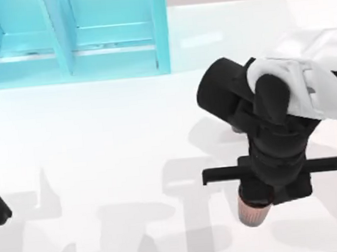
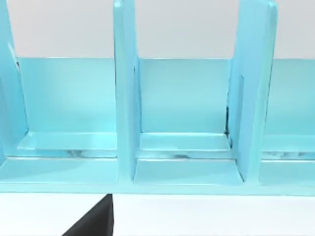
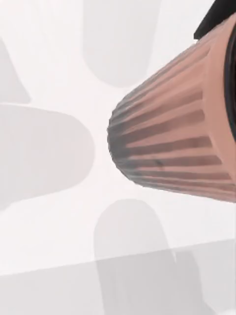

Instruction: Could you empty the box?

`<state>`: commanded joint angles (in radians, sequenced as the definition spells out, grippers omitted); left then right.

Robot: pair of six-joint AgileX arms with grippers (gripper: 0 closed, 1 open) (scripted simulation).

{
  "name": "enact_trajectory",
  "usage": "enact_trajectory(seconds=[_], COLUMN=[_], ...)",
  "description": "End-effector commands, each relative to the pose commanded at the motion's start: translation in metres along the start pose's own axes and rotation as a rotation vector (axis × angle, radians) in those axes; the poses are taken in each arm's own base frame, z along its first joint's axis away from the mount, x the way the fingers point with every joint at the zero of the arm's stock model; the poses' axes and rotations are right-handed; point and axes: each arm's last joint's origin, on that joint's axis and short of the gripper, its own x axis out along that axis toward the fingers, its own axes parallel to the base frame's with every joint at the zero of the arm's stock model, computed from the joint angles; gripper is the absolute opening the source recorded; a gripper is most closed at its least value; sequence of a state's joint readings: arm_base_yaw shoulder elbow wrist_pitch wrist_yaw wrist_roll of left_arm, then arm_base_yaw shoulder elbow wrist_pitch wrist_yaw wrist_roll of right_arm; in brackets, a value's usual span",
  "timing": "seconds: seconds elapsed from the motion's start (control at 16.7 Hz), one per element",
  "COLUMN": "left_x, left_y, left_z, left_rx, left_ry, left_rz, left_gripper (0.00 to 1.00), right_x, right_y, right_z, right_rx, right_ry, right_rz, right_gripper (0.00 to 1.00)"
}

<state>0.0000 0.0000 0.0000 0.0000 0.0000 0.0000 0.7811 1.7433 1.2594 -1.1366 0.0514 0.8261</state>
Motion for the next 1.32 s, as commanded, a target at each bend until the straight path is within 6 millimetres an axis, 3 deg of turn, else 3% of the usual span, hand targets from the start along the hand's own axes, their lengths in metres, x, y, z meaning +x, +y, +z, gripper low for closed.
enact_trajectory(seconds=[0.24,0.66,0.9,1.32], left_x=[0.0,0.0,0.0,0.0], left_y=[0.0,0.0,0.0,0.0], left_z=[0.0,0.0,0.0,0.0], left_rx=[0.0,0.0,0.0,0.0], left_ry=[0.0,0.0,0.0,0.0], left_rz=[0.0,0.0,0.0,0.0], left_gripper=[1.0,1.0,1.0,1.0], right_x=[0.003,0.044,0.045,0.045], right_y=[0.0,0.006,0.006,0.006], right_z=[0.001,0.0,0.0,0.0], right_rx=[0.004,0.0,0.0,0.0], right_ry=[0.008,-0.001,0.0,0.0], right_rz=[-0.005,0.0,0.0,0.0], right_gripper=[0.0,0.0,0.0,0.53])
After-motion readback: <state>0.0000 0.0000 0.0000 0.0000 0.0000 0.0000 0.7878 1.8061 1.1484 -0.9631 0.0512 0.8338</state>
